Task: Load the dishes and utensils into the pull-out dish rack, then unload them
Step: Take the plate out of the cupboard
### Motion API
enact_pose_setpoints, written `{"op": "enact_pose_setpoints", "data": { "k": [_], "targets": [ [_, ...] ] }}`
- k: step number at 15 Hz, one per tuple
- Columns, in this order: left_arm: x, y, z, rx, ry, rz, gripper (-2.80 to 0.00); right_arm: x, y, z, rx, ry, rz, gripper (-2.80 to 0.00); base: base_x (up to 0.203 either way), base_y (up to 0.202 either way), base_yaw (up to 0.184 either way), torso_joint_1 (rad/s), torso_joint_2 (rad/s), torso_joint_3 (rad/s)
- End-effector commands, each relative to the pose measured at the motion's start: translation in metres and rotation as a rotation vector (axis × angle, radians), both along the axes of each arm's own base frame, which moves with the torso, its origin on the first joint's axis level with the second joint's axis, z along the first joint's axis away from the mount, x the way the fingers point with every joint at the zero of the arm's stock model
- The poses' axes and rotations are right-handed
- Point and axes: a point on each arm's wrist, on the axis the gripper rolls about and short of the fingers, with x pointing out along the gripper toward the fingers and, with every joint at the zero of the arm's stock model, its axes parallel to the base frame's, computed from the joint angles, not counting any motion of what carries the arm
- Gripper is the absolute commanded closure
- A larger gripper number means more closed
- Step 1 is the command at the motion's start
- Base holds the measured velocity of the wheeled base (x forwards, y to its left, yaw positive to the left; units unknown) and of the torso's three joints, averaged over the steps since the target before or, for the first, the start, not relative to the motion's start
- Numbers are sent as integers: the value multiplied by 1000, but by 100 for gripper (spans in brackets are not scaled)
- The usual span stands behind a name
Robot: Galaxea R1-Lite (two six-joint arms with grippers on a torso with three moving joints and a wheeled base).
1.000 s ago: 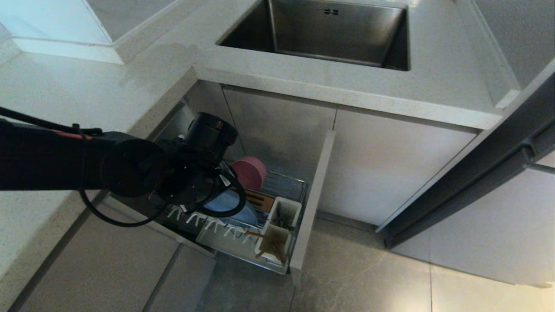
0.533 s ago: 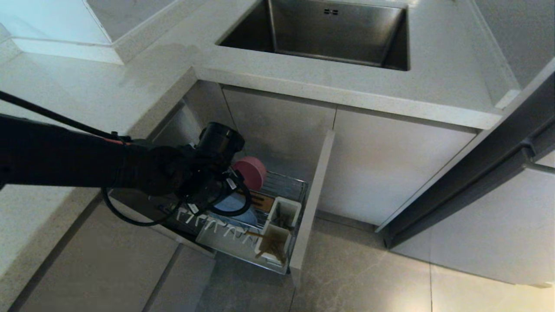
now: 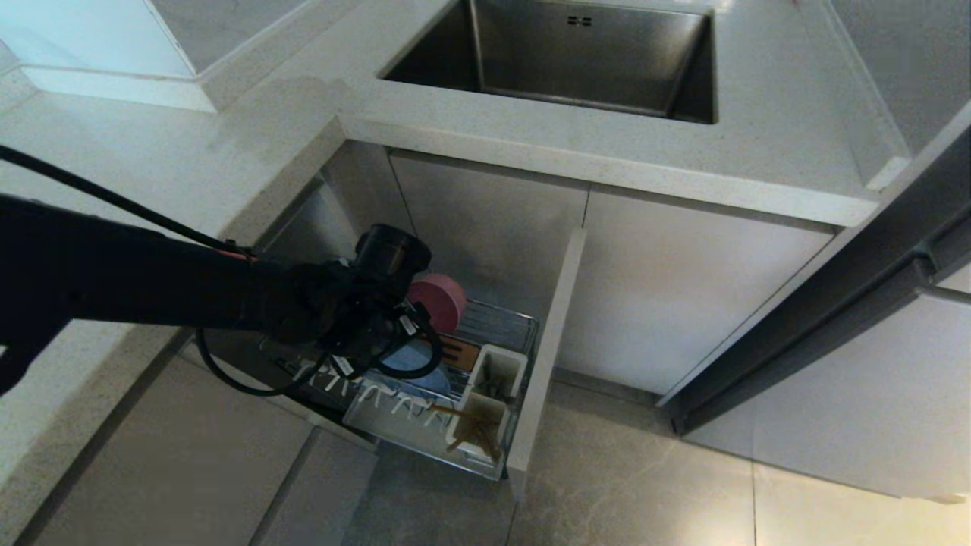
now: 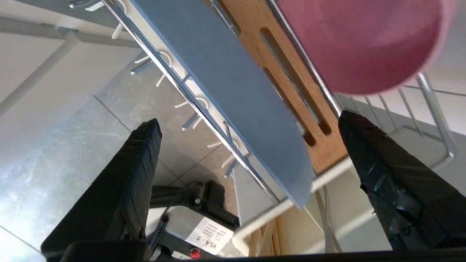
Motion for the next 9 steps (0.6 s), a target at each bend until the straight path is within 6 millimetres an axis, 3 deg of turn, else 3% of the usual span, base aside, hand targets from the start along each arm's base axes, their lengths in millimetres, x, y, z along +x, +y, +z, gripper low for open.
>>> {"op": "enact_pose_setpoints", "data": {
  "k": [1, 9],
  "targets": [
    [5, 4, -3, 1, 4, 23, -280, 0, 0, 0, 0, -1, 0, 0, 0, 0, 0, 0, 0, 0],
    [10, 9, -5, 1, 5, 39, -280, 0, 0, 0, 0, -1, 0, 0, 0, 0, 0, 0, 0, 0]
  ]
}}
